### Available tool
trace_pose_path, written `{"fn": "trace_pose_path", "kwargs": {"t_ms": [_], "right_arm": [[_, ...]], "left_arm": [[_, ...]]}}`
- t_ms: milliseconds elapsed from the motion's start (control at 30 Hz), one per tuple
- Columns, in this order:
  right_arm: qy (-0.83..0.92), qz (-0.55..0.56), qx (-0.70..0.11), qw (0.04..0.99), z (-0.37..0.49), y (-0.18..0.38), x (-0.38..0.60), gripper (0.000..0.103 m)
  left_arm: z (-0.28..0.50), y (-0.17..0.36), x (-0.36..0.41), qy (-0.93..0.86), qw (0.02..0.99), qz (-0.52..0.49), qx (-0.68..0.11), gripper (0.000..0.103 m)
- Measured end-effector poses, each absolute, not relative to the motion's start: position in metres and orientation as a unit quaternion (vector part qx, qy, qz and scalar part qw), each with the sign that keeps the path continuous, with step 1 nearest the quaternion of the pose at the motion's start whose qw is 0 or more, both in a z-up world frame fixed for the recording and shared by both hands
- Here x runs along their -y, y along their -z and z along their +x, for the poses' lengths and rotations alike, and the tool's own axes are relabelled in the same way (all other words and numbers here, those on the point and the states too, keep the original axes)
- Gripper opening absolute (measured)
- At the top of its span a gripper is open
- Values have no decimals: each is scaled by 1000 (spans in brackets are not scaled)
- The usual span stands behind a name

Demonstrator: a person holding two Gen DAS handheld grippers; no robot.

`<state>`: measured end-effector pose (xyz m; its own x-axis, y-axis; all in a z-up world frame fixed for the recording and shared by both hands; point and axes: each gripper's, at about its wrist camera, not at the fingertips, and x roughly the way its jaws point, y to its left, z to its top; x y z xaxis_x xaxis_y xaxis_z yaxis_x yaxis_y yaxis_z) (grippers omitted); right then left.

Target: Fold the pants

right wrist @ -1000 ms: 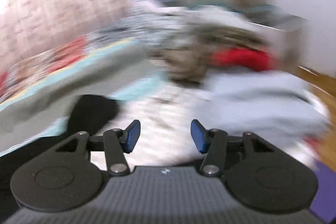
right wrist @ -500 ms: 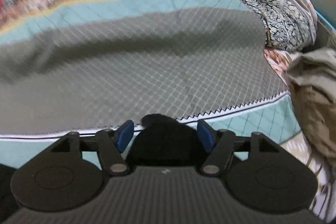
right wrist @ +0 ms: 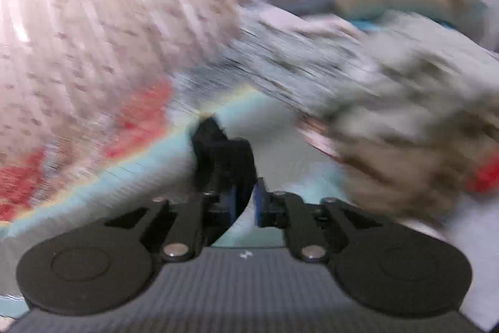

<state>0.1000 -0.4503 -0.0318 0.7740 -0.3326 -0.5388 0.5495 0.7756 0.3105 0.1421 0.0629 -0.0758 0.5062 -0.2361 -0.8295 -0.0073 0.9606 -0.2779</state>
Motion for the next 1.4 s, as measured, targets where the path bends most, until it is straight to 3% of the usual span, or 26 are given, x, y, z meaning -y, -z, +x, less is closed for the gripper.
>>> {"fn": "trace_pose_path", "kwargs": {"t_ms": [100,367,467,633,667,700,767,833,867,900,1000,1133,1233,1300,1400], "right_arm": [[331,202,-298,872,72,65,464,38],[290,204,-274,894,65,62,449,42],[263,175,-274,908,91,60,436,49],[221,149,-296,917,129,74,417,52],[214,144,-303,918,137,78,414,52],[211,142,-308,917,142,81,412,53],[218,146,-315,912,152,87,412,60],[232,160,-324,903,162,95,418,60],[237,166,-332,898,167,99,420,60],[240,170,-340,893,172,105,421,60],[244,167,-352,888,176,115,414,60],[233,160,-353,892,175,115,407,60],[233,165,-350,892,167,111,409,60],[233,188,-336,893,156,106,411,60],[217,221,-316,897,132,97,407,60]], "left_arm": [[139,72,-64,66,859,-122,-493,42],[159,31,-87,39,888,-96,-448,45],[192,11,-95,20,909,-58,-413,56],[258,19,-90,23,920,59,-388,63],[270,25,-91,27,919,69,-387,69],[279,31,-92,33,917,71,-390,83],[295,46,-89,45,913,84,-396,90],[302,65,-78,55,905,117,-406,59],[306,77,-72,58,895,137,-420,11],[308,87,-68,48,886,153,-435,5],[318,96,-63,-4,897,191,-399,5],[334,81,-78,-49,910,122,-393,6],[317,67,-73,-14,919,127,-373,13],[299,52,-78,9,924,113,-365,31],[274,38,-96,13,923,88,-373,33]]}}
